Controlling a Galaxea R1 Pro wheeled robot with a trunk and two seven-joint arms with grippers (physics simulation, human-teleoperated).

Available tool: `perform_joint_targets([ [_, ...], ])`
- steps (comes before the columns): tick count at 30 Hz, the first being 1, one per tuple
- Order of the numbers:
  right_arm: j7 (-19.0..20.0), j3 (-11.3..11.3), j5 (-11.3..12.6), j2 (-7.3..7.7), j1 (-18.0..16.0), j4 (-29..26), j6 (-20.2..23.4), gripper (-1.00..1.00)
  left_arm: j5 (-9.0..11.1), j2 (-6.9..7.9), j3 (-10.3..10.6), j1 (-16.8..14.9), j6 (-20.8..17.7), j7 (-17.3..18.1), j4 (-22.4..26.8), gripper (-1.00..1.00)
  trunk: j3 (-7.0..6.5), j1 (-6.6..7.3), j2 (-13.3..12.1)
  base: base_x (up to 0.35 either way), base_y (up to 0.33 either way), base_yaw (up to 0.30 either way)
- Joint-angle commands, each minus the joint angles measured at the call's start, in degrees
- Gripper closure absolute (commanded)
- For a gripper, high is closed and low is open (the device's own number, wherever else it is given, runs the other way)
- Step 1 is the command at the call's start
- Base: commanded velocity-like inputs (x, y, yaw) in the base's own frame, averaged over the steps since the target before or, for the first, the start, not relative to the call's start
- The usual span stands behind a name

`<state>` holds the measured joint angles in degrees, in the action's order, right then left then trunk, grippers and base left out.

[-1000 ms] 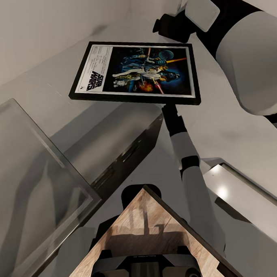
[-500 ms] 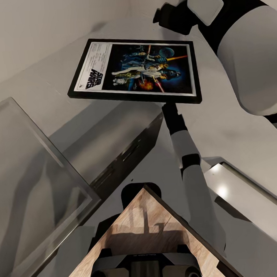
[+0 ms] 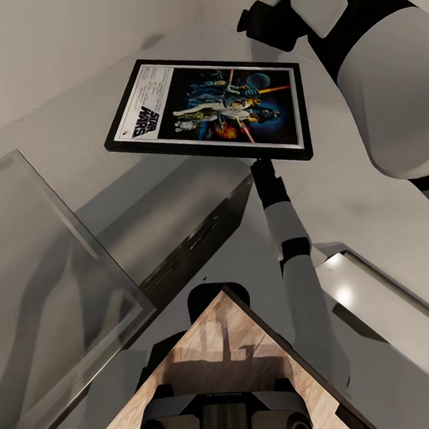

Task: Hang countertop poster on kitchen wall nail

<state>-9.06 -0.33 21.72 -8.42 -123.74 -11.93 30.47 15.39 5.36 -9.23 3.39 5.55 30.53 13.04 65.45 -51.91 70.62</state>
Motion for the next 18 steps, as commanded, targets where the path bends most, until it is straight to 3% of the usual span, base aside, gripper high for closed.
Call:
perform_joint_targets([
  [1,-0.45,-0.02,0.51,-0.02,-0.01,-0.10,0.21,-1.00,0.16,0.00,-0.09,0.03,-0.01,0.23,0.05,-1.00,0.04,-0.01,0.02,0.000,0.000,0.000],
  [18,-0.35,0.02,0.52,-0.02,-0.01,-0.11,0.21,-1.00,0.16,0.00,-0.09,0.03,-0.01,0.23,0.05,-1.00,0.45,-0.01,0.02,0.000,0.000,0.000],
])
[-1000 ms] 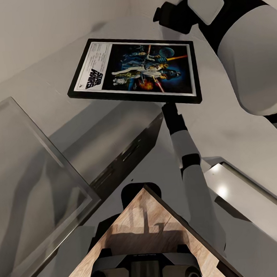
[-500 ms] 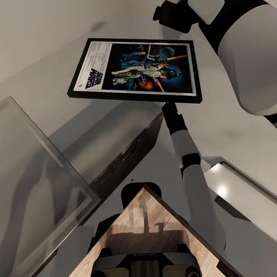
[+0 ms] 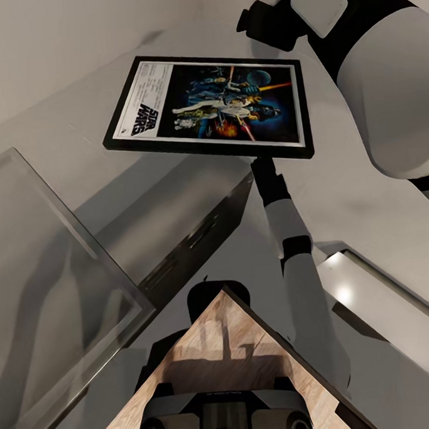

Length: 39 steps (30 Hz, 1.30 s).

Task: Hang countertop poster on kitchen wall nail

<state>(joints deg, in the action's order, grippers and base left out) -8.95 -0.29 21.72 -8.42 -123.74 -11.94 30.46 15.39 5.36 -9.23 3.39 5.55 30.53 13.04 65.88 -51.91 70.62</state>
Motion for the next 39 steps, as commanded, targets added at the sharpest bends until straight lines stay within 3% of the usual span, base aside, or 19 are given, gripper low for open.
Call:
perform_joint_targets([
  [1,-0.46,-0.03,0.51,-0.02,-0.01,-0.10,0.21,-1.00,0.16,0.00,-0.07,0.03,-0.01,0.23,0.05,-1.00,0.05,-0.01,0.02,0.000,0.000,0.000],
  [39,-0.46,0.12,0.44,0.07,-0.01,0.19,0.12,-1.00,0.16,0.00,-0.09,0.04,-0.01,0.23,0.05,-1.00,1.02,-0.01,0.02,0.000,0.000,0.000],
])
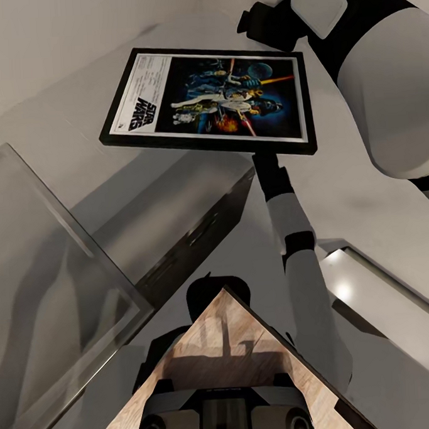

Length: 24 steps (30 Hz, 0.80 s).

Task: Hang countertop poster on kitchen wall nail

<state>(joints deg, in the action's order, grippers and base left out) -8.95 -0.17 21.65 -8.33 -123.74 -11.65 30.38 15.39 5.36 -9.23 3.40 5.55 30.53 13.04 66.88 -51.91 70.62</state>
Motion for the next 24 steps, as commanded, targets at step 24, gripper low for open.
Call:
perform_joint_targets([
  [24,-0.46,-0.03,0.49,-0.01,0.08,0.23,0.21,-1.00,0.16,0.00,-0.09,0.03,-0.01,0.23,0.05,-1.00,0.60,-0.01,0.02,0.000,0.000,0.000],
])
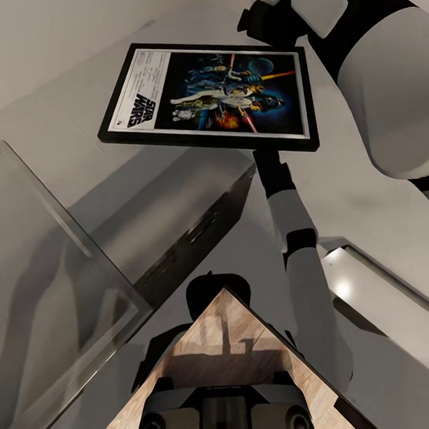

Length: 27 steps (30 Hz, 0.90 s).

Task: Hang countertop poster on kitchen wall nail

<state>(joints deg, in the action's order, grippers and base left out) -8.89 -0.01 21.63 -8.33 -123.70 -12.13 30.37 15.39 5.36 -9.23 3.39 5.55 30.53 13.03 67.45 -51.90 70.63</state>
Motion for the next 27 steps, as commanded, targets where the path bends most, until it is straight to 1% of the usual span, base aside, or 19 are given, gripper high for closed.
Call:
perform_joint_targets([
  [1,-0.51,-0.19,0.52,-0.02,0.03,0.72,0.22,-1.00,0.16,0.00,-0.09,0.03,-0.02,0.23,0.06,-1.00,0.04,-0.02,0.02,0.000,0.000,0.000],
  [14,-0.57,-0.25,0.56,-0.02,0.11,0.95,0.13,-1.00,0.16,0.00,-0.08,0.03,-0.02,0.23,0.06,-1.00,0.06,-0.02,0.02,-0.003,0.000,0.000],
  [21,-0.60,-0.29,0.60,-0.02,0.12,1.77,0.13,-1.00,0.16,0.00,-0.01,0.03,-0.02,0.23,0.06,-1.00,0.06,-0.02,0.02,-0.159,0.000,0.000],
  [27,-0.60,-0.33,0.61,-0.02,0.12,2.43,0.13,-1.00,0.16,0.00,-0.01,0.03,-0.02,0.23,0.04,-1.00,0.06,-0.02,0.02,-0.058,0.000,0.000],
])
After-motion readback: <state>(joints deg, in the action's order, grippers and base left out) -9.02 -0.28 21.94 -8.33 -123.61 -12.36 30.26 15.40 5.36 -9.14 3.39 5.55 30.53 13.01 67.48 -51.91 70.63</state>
